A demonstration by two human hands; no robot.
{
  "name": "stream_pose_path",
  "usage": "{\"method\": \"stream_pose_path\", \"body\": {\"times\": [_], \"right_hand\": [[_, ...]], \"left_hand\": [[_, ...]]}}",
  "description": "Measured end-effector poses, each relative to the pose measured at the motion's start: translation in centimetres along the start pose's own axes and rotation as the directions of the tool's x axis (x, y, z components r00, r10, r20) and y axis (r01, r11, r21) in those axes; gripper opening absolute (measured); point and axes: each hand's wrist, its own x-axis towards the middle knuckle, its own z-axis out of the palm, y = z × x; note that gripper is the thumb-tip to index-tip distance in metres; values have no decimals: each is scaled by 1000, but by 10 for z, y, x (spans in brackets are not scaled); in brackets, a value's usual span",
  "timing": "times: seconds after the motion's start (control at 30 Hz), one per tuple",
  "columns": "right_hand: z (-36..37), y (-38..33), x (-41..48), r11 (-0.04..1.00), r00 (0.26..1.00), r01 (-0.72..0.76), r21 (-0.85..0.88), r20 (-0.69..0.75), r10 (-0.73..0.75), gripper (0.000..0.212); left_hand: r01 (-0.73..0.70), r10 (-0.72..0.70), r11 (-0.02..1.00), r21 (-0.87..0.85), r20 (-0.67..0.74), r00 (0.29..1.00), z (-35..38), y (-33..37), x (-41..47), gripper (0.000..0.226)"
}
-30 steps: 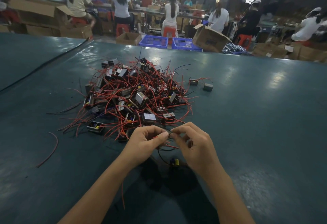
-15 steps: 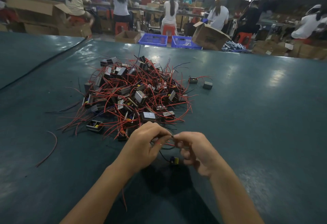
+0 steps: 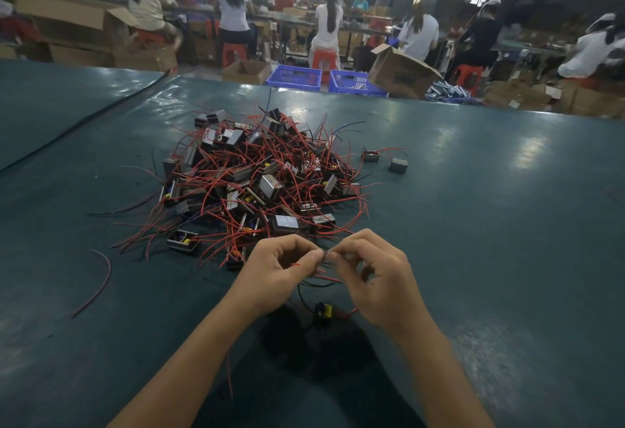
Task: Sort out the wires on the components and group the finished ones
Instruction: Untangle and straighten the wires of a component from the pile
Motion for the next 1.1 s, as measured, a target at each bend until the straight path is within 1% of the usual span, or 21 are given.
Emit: {"method": "stream_pose_path", "body": {"times": [0.07, 0.13, 0.2, 0.23, 0.27, 0.33, 0.37, 0.4, 0.43, 0.47, 0.53, 0.6, 0.63, 0.67, 0.73, 0.8, 0.83, 0.9, 1.0, 1.07, 1.1], "right_hand": [[0, -2, 0, 993, 999, 27, -118, -16, -29, 14], [1, -5, 0, 976, 1000, -23, -217, -17, 20, 17], [7, -11, 0, 961, 975, -216, -171, 11, 221, 22], [10, -15, 1, 924, 923, -376, -67, 65, 380, 26], [11, -18, 4, 828, 825, -558, 61, 152, 545, 30], [8, -20, 8, 447, 518, -855, 262, 402, 755, 31], [4, -21, 9, 265, 400, -910, 318, 508, 763, 29], [1, -19, 9, 175, 360, -917, 359, 551, 753, 28], [-1, -17, 9, 173, 386, -899, 402, 543, 746, 29], [-1, -15, 8, 249, 466, -860, 446, 485, 740, 30], [3, -13, 7, 536, 701, -689, 488, 261, 663, 21], [7, -8, 4, 852, 906, -412, 324, 48, 420, 10], [7, -5, 2, 940, 959, -280, 197, 7, 284, 6], [7, -2, 1, 980, 984, -179, 84, -4, 180, 4], [7, 2, -1, 994, 997, -78, -70, -10, 77, 6], [8, -1, -2, 986, 996, -92, -139, 7, 94, 7], [9, -4, -2, 981, 988, -150, -125, 22, 154, 7], [11, -9, 0, 931, 930, -364, 31, 78, 360, 11], [9, -14, 4, 693, 744, -668, 270, 242, 623, 22], [7, -16, 6, 504, 622, -779, 373, 355, 698, 26], [5, -16, 6, 446, 590, -800, 401, 391, 707, 26]], "left_hand": [[-18, 18, 999, 32, 11, 1000, 2, -1, 0, 14], [-52, 53, 996, 79, -3, 999, 3, -4, -1, 11], [-152, 161, 971, 182, -33, 986, 3, -7, -2, 5], [-233, 251, 933, 275, -32, 967, 2, -9, -2, 3], [-313, 339, 872, 376, -5, 941, 1, -11, -3, 4], [-414, 441, 749, 517, 77, 894, 0, -15, -4, 8], [-433, 457, 725, 535, 96, 884, 0, -16, -4, 9], [-435, 461, 730, 528, 91, 883, 1, -16, -4, 9], [-422, 452, 757, 499, 67, 890, 2, -16, -4, 8], [-390, 428, 802, 452, 20, 903, 3, -15, -3, 7], [-275, 320, 906, 321, -94, 943, 3, -14, -2, 4], [-145, 174, 971, 190, -145, 974, 1, -13, -1, 7], [-110, 131, 983, 150, -141, 981, 1, -12, 0, 8], [-95, 113, 987, 131, -131, 985, 1, -11, 0, 8], [-88, 100, 990, 114, -111, 989, 3, -10, -1, 9], [-90, 101, 991, 99, -104, 989, 4, -11, 0, 10], [-104, 115, 989, 107, -106, 988, 3, -12, -1, 10], [-185, 208, 963, 195, -107, 972, 2, -14, -1, 9], [-348, 392, 857, 380, -45, 919, 0, -18, -2, 7], [-388, 435, 814, 431, -10, 900, 0, -19, -3, 9], [-392, 439, 812, 432, -9, 898, 1, -19, -3, 9]]}}
